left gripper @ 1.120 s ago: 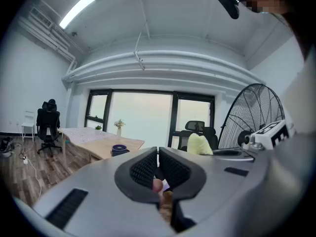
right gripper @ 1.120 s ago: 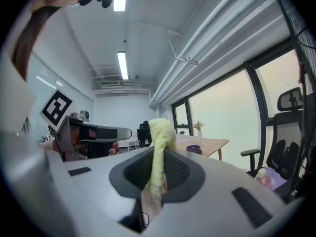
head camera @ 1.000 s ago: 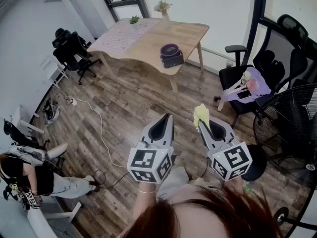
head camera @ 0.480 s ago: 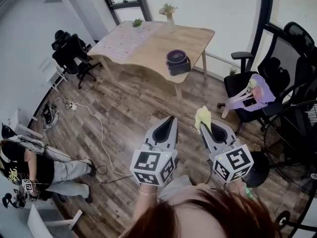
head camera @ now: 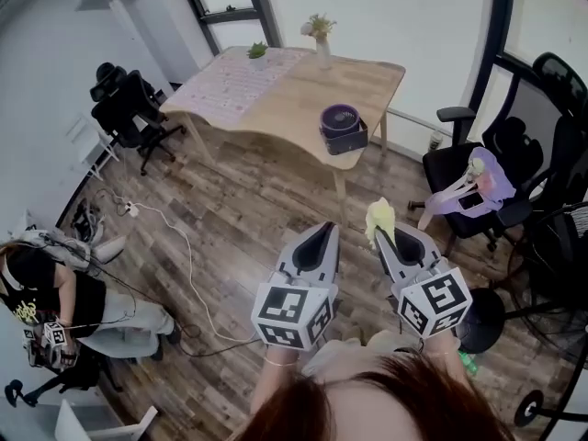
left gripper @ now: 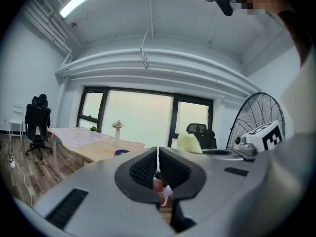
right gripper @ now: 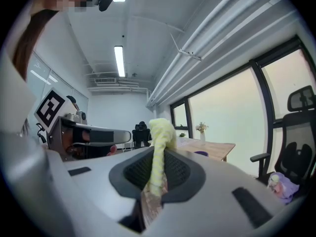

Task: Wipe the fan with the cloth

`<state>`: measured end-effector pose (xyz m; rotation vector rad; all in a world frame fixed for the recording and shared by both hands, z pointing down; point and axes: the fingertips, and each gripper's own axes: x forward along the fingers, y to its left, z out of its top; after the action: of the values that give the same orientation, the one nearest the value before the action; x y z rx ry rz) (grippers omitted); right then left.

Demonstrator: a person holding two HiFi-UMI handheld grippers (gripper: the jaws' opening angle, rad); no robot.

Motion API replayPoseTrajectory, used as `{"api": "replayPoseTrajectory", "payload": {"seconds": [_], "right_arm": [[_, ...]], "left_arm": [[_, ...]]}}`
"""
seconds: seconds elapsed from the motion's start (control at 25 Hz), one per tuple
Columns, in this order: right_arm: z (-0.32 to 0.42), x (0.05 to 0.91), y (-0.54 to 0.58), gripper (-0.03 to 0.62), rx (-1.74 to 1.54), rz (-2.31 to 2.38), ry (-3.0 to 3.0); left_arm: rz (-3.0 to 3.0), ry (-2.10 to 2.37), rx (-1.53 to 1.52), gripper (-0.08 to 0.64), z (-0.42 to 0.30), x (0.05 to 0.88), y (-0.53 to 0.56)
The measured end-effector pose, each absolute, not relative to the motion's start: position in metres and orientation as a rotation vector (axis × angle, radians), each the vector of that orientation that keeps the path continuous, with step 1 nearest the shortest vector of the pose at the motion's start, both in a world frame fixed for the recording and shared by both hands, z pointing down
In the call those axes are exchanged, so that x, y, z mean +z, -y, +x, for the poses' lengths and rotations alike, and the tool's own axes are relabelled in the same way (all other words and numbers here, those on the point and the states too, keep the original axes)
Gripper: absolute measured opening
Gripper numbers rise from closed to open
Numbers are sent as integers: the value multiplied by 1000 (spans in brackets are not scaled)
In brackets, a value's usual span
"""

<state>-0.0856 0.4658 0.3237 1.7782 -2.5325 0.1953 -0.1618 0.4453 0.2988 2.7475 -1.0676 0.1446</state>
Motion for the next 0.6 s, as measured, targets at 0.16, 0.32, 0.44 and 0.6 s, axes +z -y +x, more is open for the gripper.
{"api": "replayPoseTrajectory", "payload": {"seconds": [0.16, 0.32, 0.44, 0.6], "right_arm": [[-94, 317, -446, 43, 183, 1811, 2498], [-90, 321, -430, 43, 205, 1850, 2470], [-87, 323, -417, 43, 210, 1861, 2449], [-83, 324, -397, 43, 186, 1854, 2448]], "left_arm": [[2735, 1051, 149, 15, -177, 298, -426], [2721, 1029, 153, 15, -182, 304, -410], [2712, 1026, 155, 15, -183, 307, -396], [2702, 1028, 153, 15, -178, 309, -376]]}}
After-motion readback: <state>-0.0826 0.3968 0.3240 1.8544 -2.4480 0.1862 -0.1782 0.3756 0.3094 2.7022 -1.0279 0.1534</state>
